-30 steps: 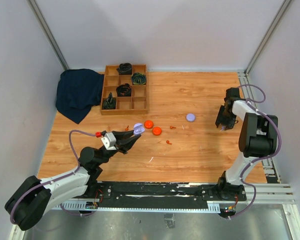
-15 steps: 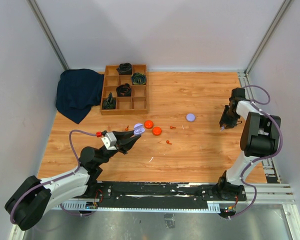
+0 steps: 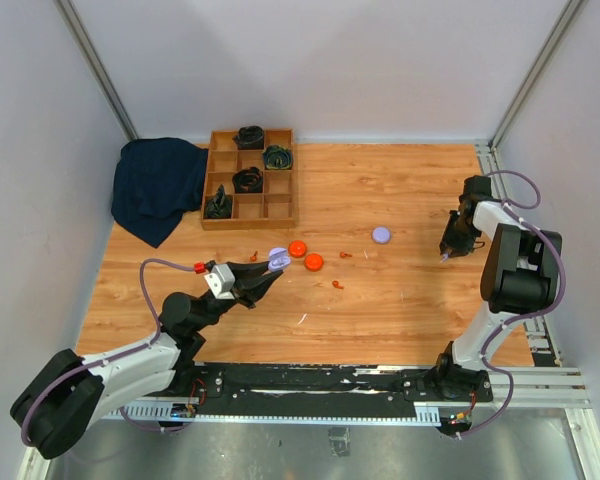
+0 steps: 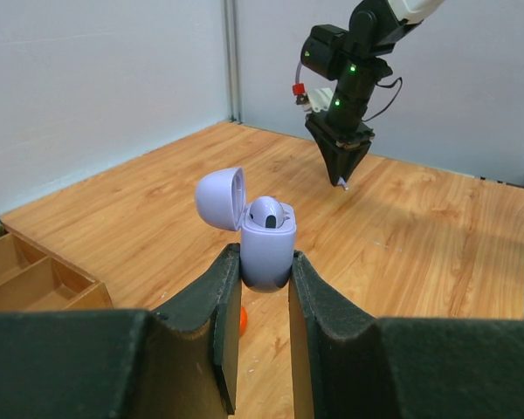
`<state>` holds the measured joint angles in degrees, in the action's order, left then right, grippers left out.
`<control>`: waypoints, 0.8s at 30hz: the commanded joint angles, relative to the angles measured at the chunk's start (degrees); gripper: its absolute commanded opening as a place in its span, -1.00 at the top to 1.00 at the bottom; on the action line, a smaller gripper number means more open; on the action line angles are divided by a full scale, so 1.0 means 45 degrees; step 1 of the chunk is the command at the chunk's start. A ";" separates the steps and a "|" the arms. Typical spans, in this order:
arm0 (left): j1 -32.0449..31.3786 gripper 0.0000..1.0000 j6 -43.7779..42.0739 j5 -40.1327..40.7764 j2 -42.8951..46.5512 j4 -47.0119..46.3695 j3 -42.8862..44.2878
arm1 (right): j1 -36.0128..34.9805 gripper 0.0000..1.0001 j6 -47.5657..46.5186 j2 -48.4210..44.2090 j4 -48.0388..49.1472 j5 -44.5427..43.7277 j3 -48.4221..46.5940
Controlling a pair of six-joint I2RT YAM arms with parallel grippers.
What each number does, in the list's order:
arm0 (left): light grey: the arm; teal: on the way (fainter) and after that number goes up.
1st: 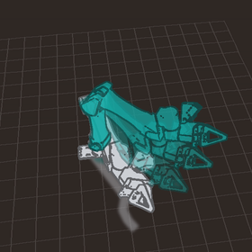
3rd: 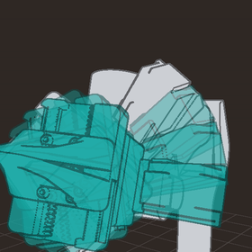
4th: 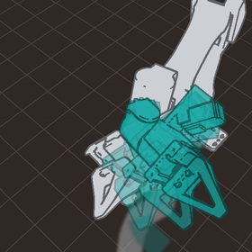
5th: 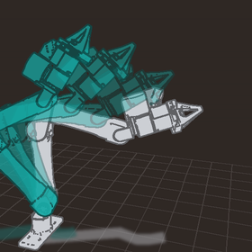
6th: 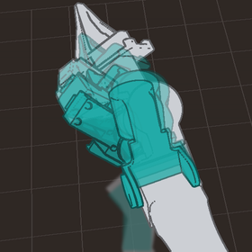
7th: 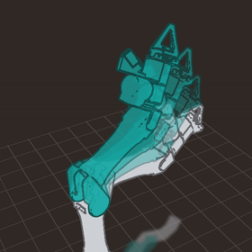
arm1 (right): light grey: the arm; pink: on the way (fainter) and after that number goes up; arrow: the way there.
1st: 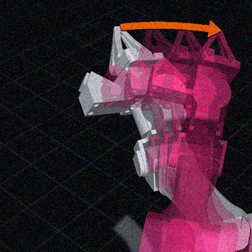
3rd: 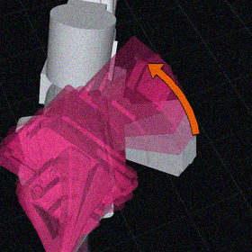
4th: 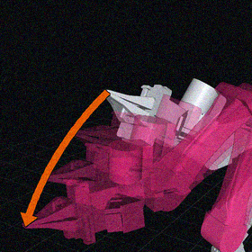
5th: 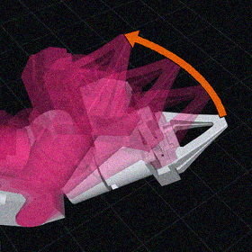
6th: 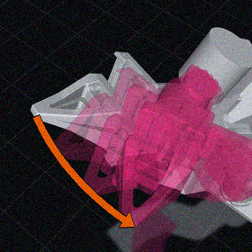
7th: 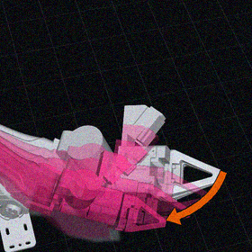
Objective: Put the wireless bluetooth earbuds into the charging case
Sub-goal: Pick up the earbud from the center of the board.
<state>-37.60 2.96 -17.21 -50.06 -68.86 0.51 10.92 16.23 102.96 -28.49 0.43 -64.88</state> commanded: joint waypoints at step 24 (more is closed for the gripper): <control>0.0075 0.99 0.0637 0.0196 -0.0646 -0.1527 -0.0347 | -0.3732 0.65 -0.0401 -0.3320 -0.0986 -0.0350 0.0656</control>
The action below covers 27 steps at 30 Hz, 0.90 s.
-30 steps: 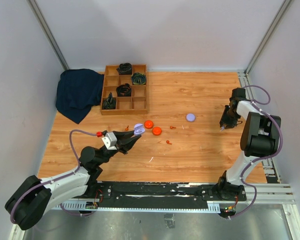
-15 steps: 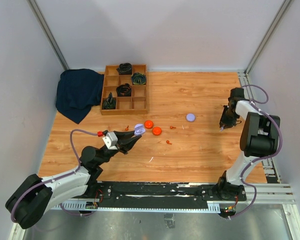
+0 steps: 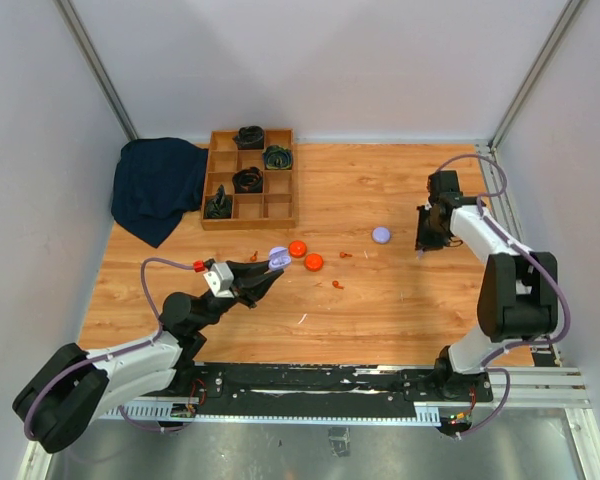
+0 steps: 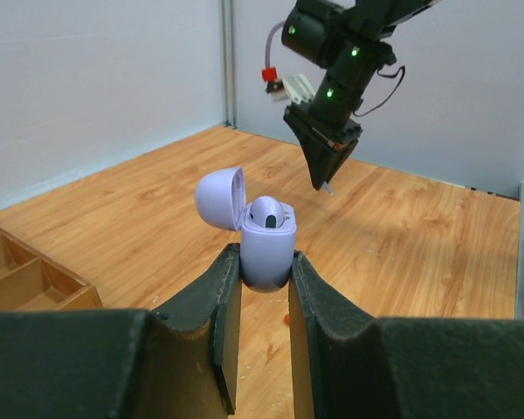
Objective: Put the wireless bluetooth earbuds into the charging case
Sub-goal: Pick up the earbud from the center of the board.
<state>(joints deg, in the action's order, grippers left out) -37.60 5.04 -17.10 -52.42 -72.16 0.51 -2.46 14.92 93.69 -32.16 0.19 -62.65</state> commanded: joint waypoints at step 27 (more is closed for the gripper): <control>0.0075 0.99 0.1440 -0.1167 -0.0292 -0.1377 0.0848 | -0.9265 0.62 -0.0433 -0.9016 0.6549 -0.0274 0.2223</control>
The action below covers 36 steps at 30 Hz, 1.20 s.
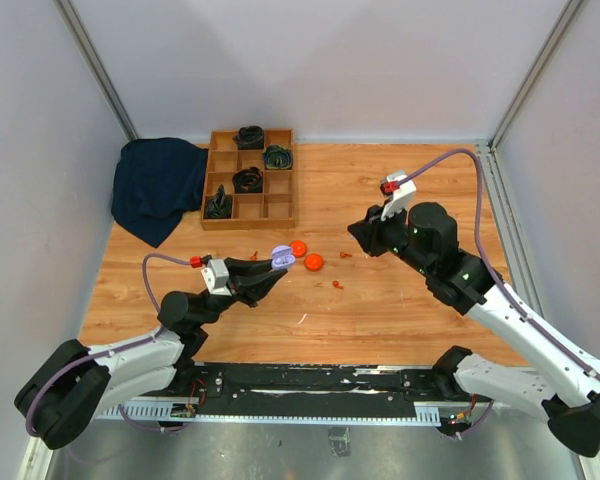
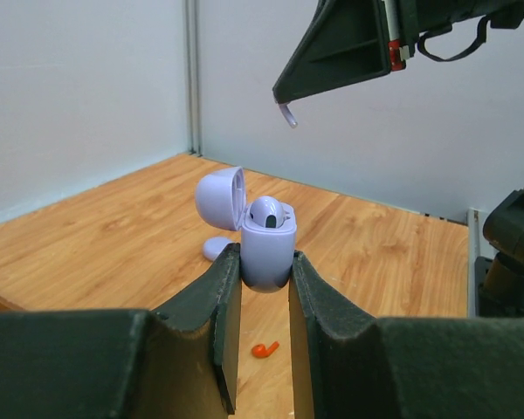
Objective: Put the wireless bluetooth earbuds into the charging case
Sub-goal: Pick up the earbud from the center of the board.
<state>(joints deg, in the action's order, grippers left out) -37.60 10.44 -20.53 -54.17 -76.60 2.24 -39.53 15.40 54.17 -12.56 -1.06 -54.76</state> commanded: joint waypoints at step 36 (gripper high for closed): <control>0.0075 0.99 0.2811 -0.1048 -0.1096 -0.2702 0.0928 | -0.5842 0.63 -0.4512 0.1061 0.7164 0.0184 0.1543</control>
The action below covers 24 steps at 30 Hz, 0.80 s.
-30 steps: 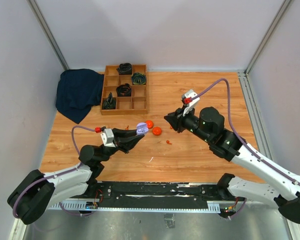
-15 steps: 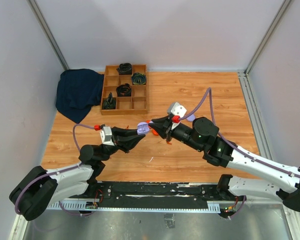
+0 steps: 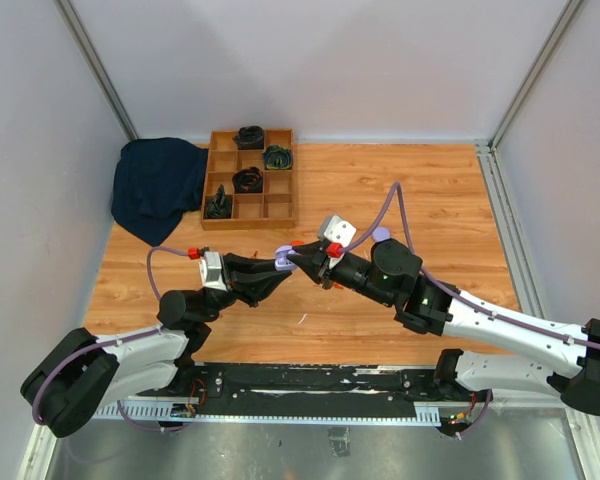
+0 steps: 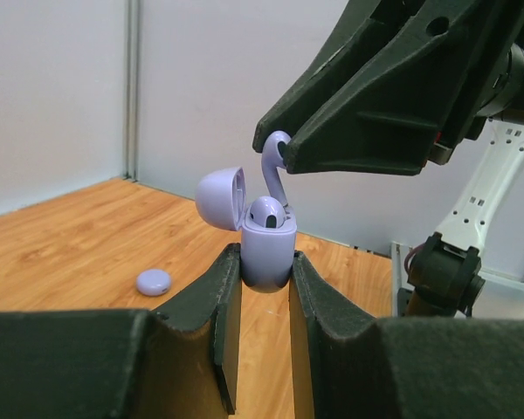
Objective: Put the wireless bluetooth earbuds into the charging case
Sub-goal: Pick up the earbud from the center of the board, then place the earbud in the charging case.
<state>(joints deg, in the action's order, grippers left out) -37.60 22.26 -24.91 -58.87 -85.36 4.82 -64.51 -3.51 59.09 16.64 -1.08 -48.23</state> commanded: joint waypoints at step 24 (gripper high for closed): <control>0.0075 0.99 0.1128 0.0137 -0.0234 -0.1437 0.0395 | -0.0615 0.63 -0.0520 0.0238 0.0803 0.0752 0.0135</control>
<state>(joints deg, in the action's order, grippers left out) -37.60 26.17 -24.95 -59.59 -86.52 4.84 -66.13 -4.82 59.88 18.79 1.63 -48.21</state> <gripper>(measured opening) 0.267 0.193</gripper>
